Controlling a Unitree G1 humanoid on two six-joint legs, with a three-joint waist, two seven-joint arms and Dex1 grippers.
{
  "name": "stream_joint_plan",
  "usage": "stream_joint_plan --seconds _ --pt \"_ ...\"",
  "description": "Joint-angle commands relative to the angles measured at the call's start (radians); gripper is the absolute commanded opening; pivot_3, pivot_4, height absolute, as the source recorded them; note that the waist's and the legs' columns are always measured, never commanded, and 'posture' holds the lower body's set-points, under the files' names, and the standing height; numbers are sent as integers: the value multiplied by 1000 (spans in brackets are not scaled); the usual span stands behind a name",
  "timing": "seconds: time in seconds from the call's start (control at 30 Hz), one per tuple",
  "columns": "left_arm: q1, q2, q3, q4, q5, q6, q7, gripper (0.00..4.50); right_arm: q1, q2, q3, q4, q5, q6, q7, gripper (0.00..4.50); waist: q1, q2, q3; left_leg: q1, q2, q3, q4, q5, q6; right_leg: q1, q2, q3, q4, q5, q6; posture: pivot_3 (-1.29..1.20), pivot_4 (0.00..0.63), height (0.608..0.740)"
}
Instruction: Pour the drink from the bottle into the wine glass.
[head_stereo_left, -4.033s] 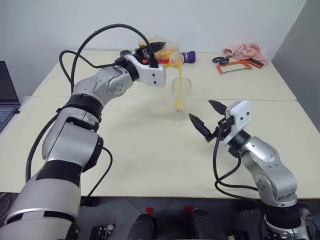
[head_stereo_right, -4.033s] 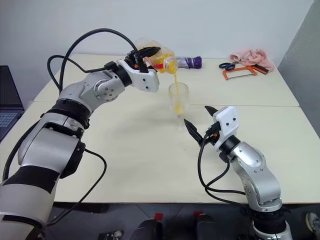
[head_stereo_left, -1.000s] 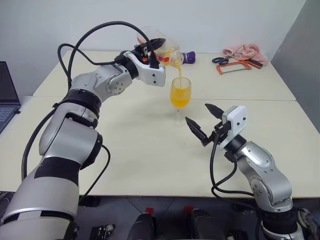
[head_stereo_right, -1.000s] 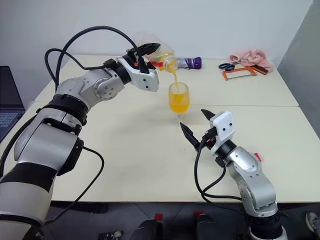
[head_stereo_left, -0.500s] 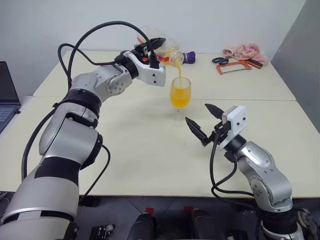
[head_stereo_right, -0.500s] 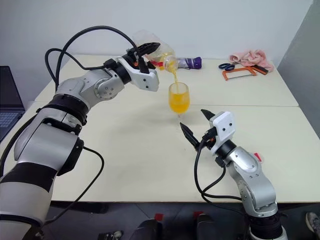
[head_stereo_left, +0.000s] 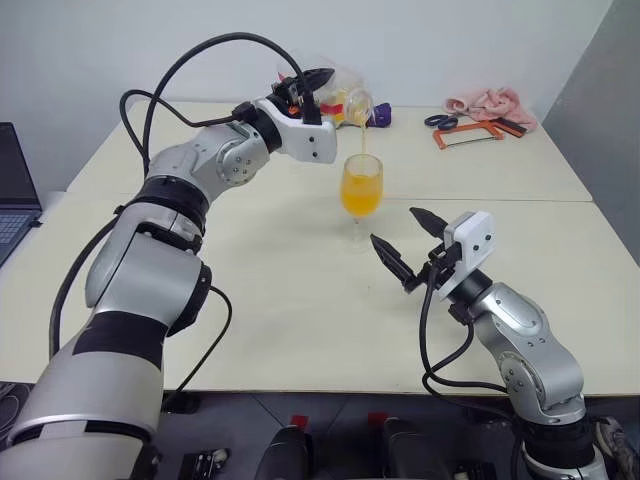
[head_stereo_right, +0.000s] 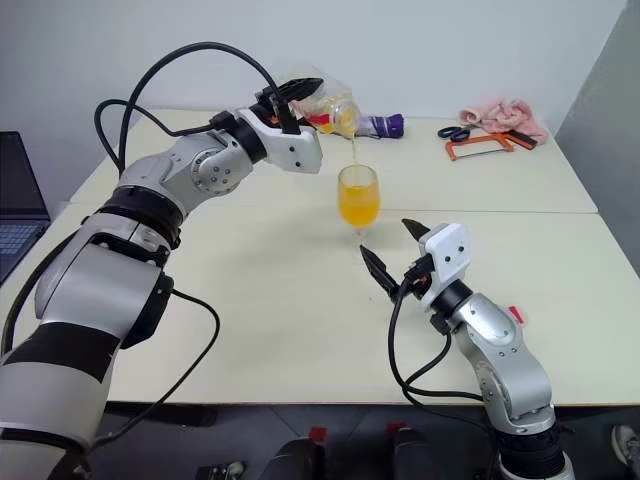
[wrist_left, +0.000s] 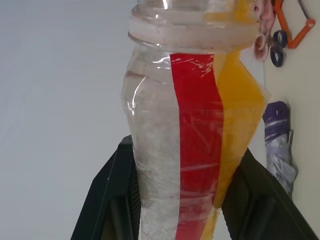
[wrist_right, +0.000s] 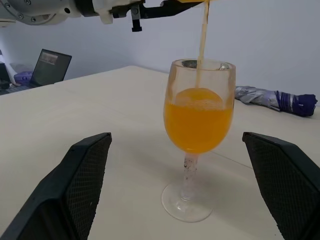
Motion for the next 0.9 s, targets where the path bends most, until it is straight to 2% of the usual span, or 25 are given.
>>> stream_joint_plan --seconds 0.03,0.27,0.47,0.63,0.77,0.9 --pt "8 -9 77 -17 -104 1 -82 1689 -8 4 -4 -41 1 -22 -6 4500 -1 0 0 0 0 0 0 0 0 0 0 0 0 0 0 0 150 740" --pt "57 -72 288 -45 -400 123 -387 1689 -14 -10 1 -41 -11 -31 10 4500 -3 0 0 0 0 0 1 0 0 0 0 0 0 0 0 0 150 740" --pt "125 -64 455 -112 -600 365 -537 1689 -50 -49 10 -62 37 28 73 4500 -19 0 0 0 0 -2 1 0 0 0 0 0 1 0 0 0 150 740" --pt "220 -46 542 -211 -691 543 -556 1689 -92 -72 37 -68 64 105 93 4500 -26 0 0 1 1 -3 1 0 0 0 1 -1 2 0 0 0 150 740" --pt "368 -24 649 -337 -804 758 -535 1689 -165 -68 78 -44 68 190 92 4500 -33 0 -1 2 1 -3 1 0 0 0 0 1 4 0 0 0 150 740" --pt "478 -21 696 -461 -851 872 -502 1689 -208 -64 108 -11 51 210 94 4500 -32 -1 -1 1 1 -4 2 0 0 0 0 -1 5 0 0 0 150 740"
